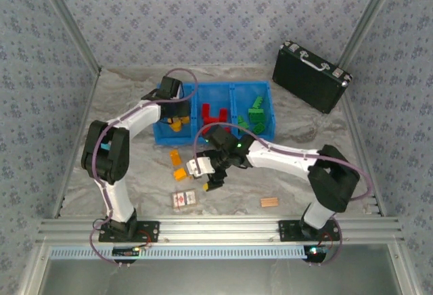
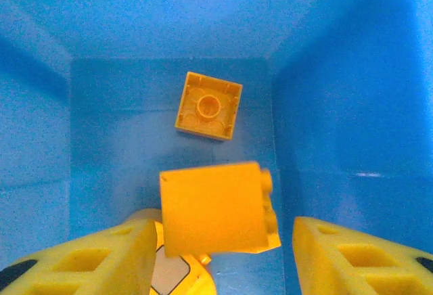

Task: Sort the legos into containers by color
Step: Pick up the lego from the center of the table.

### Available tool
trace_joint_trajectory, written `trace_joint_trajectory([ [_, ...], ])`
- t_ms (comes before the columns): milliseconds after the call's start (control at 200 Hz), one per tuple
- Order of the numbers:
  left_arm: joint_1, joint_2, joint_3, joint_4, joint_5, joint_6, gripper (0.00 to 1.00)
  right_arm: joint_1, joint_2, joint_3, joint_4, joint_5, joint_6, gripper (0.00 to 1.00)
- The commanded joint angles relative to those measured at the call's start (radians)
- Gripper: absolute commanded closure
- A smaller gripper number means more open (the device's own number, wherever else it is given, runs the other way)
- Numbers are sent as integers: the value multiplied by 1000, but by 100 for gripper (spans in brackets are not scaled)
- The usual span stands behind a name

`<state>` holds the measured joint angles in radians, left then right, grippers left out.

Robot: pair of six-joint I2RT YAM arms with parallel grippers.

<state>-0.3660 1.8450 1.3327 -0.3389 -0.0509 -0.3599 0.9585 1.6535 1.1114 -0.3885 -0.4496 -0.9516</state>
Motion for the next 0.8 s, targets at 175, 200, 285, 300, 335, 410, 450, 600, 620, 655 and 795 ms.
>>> trace_joint_trajectory([
  [175, 25, -107, 25, -4, 91, 52, 37, 8, 128, 119, 40, 24, -76, 21],
  [200, 27, -121, 23, -7, 96, 49, 37, 8, 136, 121, 50, 27, -78, 21],
  [285, 36, -194, 4, -9, 115, 45, 37, 9, 170, 133, 67, 52, -91, 22],
  [300, 37, -212, 0, -10, 117, 45, 37, 9, 176, 137, 66, 57, -95, 22],
  [335, 41, -253, -10, -16, 123, 48, 36, 8, 189, 149, 55, 61, -104, 23],
  [410, 51, -352, -27, -48, 139, 56, 36, 8, 210, 168, 38, 72, -121, 24],
  [450, 58, -409, -37, -76, 147, 64, 36, 6, 223, 174, 28, 83, -135, 25],
  [600, 87, -618, -104, -189, 150, 113, 34, 10, 273, 192, 14, 128, -168, 32],
  [620, 92, -644, -114, -200, 147, 118, 34, 10, 279, 192, 13, 134, -172, 33],
  [655, 104, -686, -136, -216, 141, 122, 33, 11, 285, 190, 16, 151, -177, 34],
  [795, 156, -806, -212, -248, 131, 110, 32, 14, 299, 166, 32, 191, -184, 37],
])
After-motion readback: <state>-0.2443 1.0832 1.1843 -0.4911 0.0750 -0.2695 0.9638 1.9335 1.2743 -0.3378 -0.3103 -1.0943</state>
